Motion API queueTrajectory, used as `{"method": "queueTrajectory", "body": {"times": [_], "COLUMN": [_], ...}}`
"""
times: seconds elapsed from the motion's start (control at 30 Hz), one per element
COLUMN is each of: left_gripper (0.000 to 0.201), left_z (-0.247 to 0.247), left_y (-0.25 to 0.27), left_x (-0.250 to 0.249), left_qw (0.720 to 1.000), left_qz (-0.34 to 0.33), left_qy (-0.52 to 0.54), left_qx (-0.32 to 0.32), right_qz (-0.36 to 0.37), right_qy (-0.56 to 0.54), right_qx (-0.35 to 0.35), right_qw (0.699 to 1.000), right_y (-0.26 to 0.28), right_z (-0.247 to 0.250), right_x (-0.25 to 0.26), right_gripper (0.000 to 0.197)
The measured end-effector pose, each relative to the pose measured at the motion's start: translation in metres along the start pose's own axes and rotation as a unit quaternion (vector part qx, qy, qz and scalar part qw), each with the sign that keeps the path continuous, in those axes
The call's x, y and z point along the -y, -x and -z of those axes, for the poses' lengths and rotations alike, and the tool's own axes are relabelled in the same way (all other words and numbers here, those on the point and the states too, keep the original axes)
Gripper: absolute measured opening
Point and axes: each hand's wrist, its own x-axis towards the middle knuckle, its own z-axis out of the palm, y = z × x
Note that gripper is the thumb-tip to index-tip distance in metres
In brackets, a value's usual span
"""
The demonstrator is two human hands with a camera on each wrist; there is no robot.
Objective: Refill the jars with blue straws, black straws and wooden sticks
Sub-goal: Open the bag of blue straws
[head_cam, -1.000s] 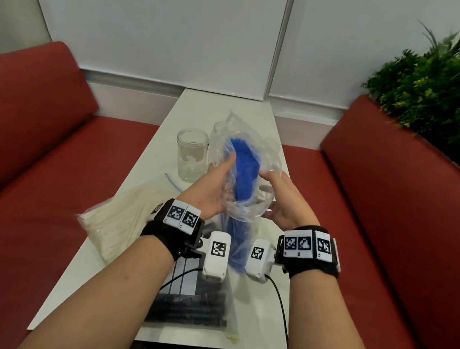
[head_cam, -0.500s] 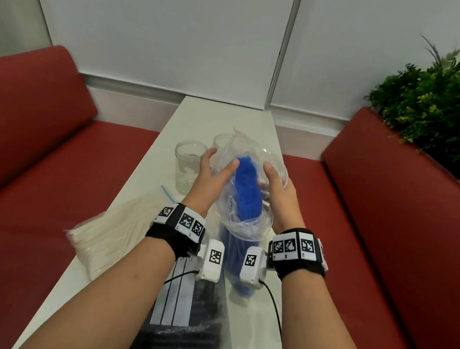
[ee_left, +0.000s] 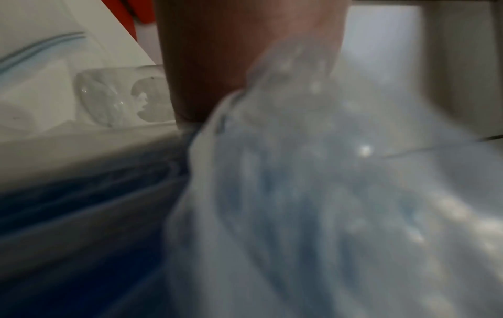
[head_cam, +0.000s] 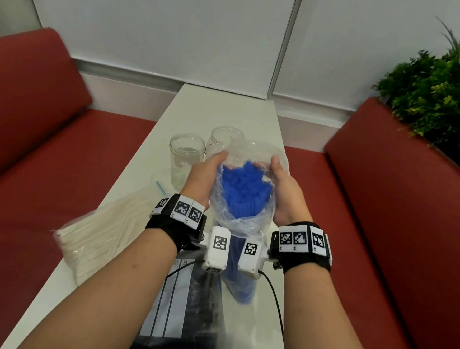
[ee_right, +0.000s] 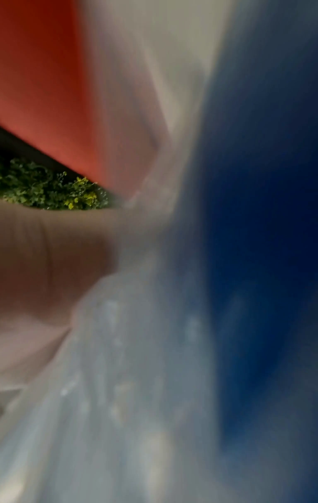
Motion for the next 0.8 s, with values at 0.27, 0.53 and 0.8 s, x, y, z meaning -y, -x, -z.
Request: {"method": "queueTrajectory", "body": {"times": [0.27, 0.53, 0.8], "left_gripper": [0.038, 0.055, 0.054], "left_z": [0.004, 0.007, 0.019], "left_y": [-0.006, -0.003, -0.009], "left_x": [-0.005, 0.000, 0.011], "left_qw": [0.997, 0.982, 0.993], "left_qz": [0.069, 0.104, 0.025], "left_qy": [-0.015, 0.066, -0.116], "left_qx": [0.036, 0.140, -0.003], "right_qz": [-0.112, -0.093, -0.085], "right_qy": [-0.112, -0.098, -0.069], "right_qx": [0.009, 0.023, -0.115], "right_qw": [0.987, 0.991, 0.987], "right_y": [-0.002, 0.002, 0.003], "right_z": [0.002, -0.007, 0.004], "right_x": [0.001, 0.010, -0.001], "right_gripper": [0.045, 0.048, 0.035]}}
